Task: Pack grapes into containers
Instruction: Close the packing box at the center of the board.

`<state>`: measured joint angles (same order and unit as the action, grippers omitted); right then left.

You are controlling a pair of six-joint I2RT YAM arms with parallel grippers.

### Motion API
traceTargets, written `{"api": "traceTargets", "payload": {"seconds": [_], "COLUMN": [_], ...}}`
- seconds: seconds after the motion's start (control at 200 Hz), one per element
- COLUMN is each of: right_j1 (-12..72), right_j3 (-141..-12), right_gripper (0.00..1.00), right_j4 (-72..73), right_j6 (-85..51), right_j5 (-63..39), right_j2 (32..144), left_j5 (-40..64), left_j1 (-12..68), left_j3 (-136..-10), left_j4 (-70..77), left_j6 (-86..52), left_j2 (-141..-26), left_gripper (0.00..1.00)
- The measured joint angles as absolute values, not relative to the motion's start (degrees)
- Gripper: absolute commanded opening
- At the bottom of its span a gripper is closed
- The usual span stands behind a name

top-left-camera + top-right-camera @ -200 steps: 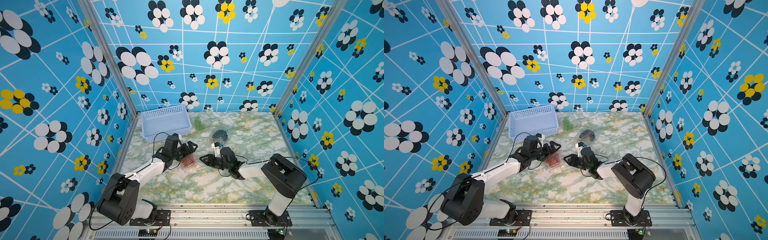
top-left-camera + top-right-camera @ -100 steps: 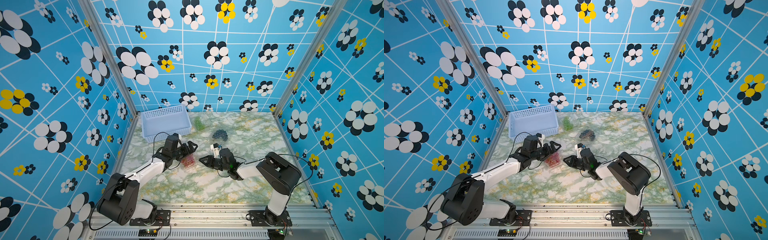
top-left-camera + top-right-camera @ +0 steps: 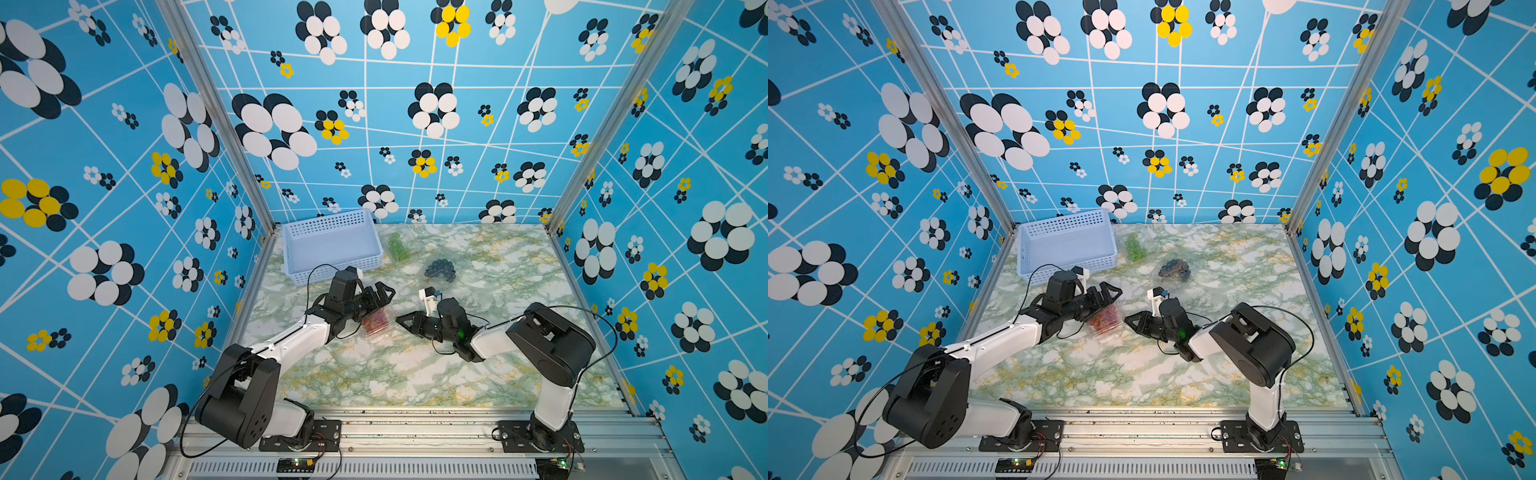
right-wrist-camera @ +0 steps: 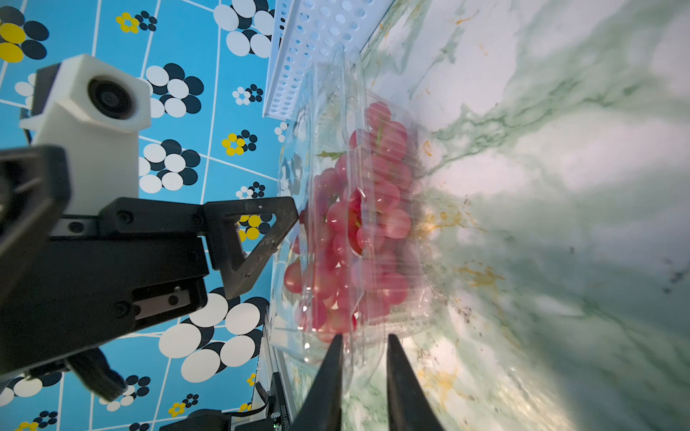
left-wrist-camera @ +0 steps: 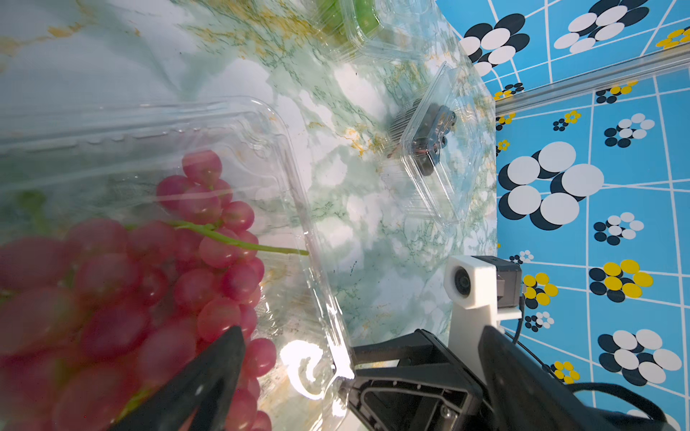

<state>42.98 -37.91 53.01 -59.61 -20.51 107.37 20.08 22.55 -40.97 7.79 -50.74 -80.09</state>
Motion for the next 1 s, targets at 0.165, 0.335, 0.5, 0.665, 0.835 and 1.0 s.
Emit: {"api": "traceTargets", "payload": {"seconds": [0.165, 0.335, 0.5, 0.665, 0.835, 1.0], "right_j1": [43.2, 43.22, 43.24, 43.24, 43.29, 42.85], "right_j3": [-37.91, -37.91, -37.91, -37.91, -38.76, -45.01], "right_gripper": [0.15, 0.13, 0.13, 0.28, 0.58, 0.75], "right_j4": [54.57, 57.14, 58.04, 54.87, 40.88, 28.53], "right_j6": [-60.31, -61.17, -61.6, -60.4, -55.51, -50.04], "right_j5": [-20.49, -20.43, -20.45, -20.05, -17.19, -14.31], "right_j2": [108.18, 109.69, 110.0, 108.42, 99.26, 94.13], "left_j5": [20.08, 20.08, 20.12, 20.32, 20.58, 20.01], "left_j1": [22.55, 22.52, 22.24, 20.73, 17.06, 14.48], "left_j3": [-40.56, -40.1, -39.77, -39.79, -41.47, -45.21], "left_j4": [8.25, 9.04, 9.52, 8.75, 2.63, -4.21], "left_j6": [-50.74, -50.72, -50.3, -49.39, -47.24, -43.99], "left_j2": [-80.09, -80.07, -80.07, -79.61, -76.51, -71.22], "left_gripper": [1.0, 1.0, 0.99, 1.0, 0.99, 1.0]}}
